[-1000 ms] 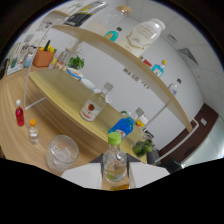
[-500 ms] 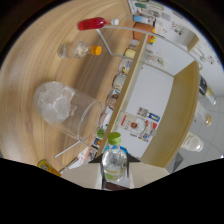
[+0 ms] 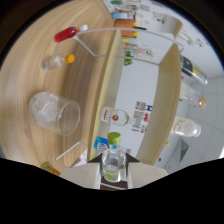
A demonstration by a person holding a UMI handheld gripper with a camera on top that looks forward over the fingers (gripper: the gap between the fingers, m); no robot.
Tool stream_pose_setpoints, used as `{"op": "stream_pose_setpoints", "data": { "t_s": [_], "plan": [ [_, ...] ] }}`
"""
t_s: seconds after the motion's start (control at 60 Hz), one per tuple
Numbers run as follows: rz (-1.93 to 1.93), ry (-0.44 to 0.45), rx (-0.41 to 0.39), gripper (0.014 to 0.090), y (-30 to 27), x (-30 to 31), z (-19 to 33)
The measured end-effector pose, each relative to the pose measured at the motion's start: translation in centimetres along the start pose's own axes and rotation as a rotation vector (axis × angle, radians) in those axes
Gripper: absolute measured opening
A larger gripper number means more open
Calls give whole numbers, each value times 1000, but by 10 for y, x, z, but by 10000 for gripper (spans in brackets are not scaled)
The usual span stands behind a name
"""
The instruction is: Make me a cup of Vodka Sunrise.
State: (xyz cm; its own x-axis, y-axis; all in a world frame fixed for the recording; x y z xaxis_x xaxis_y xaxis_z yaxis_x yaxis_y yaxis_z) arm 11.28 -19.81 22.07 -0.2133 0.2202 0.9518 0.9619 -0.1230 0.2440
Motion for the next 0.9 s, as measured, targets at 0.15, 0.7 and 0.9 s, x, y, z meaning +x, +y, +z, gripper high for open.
{"op": "stream_pose_setpoints", "data": {
  "t_s": [0.15, 0.7, 0.9],
  "plan": [
    [542, 3, 84, 359, 4, 40, -16],
    [1726, -297, 107, 359, 14, -76, 14],
    [1744, -413, 21, 358, 2, -148, 35]
  ]
}}
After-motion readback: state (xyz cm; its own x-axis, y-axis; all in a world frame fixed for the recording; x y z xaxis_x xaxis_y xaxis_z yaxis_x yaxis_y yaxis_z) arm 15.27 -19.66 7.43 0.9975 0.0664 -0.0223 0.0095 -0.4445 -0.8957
